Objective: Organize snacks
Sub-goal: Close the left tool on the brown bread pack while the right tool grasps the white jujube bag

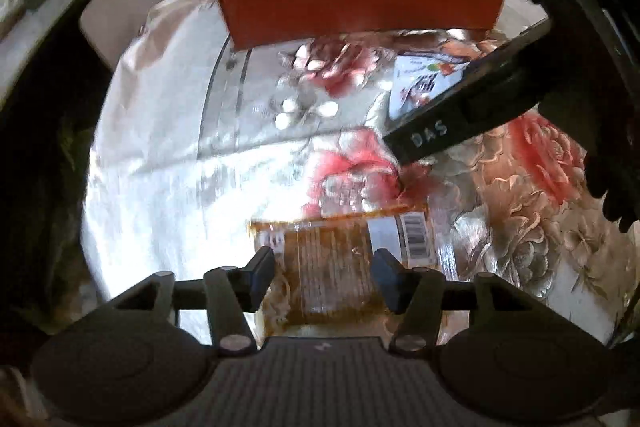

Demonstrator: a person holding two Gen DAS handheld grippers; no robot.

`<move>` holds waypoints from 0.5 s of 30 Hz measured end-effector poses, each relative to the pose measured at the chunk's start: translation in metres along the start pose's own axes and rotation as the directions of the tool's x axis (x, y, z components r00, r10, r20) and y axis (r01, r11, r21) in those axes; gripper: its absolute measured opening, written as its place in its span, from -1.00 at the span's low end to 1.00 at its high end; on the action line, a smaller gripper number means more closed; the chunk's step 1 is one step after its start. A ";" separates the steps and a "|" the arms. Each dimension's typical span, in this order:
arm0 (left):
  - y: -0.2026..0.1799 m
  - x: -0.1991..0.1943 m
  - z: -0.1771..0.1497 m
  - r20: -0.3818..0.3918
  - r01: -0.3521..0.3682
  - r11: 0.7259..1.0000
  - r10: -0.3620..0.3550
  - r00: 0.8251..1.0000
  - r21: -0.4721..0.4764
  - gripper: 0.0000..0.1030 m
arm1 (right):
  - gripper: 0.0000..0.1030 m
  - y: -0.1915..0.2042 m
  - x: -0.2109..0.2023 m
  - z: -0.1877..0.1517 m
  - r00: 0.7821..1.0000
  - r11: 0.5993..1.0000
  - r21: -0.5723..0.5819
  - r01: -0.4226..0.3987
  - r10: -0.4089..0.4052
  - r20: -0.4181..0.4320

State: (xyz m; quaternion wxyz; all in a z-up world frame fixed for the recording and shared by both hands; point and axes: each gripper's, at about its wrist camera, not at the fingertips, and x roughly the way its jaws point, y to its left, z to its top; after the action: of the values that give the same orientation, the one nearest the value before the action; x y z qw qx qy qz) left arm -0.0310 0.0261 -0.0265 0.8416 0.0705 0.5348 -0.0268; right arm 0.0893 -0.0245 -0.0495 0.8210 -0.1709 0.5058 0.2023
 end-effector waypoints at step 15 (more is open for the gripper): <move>-0.048 0.011 0.003 -0.051 0.078 0.660 -0.059 0.997 0.747 0.34 | 0.65 -0.017 -0.002 -0.014 0.997 0.998 -0.016 -0.062 0.061 -0.044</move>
State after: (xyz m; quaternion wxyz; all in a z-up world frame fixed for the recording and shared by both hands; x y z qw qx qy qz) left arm -0.0299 -0.0219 -0.0393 0.7308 0.3898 0.4883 -0.2748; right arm 0.0865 -0.0460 -0.0523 0.8016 -0.1669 0.5268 0.2281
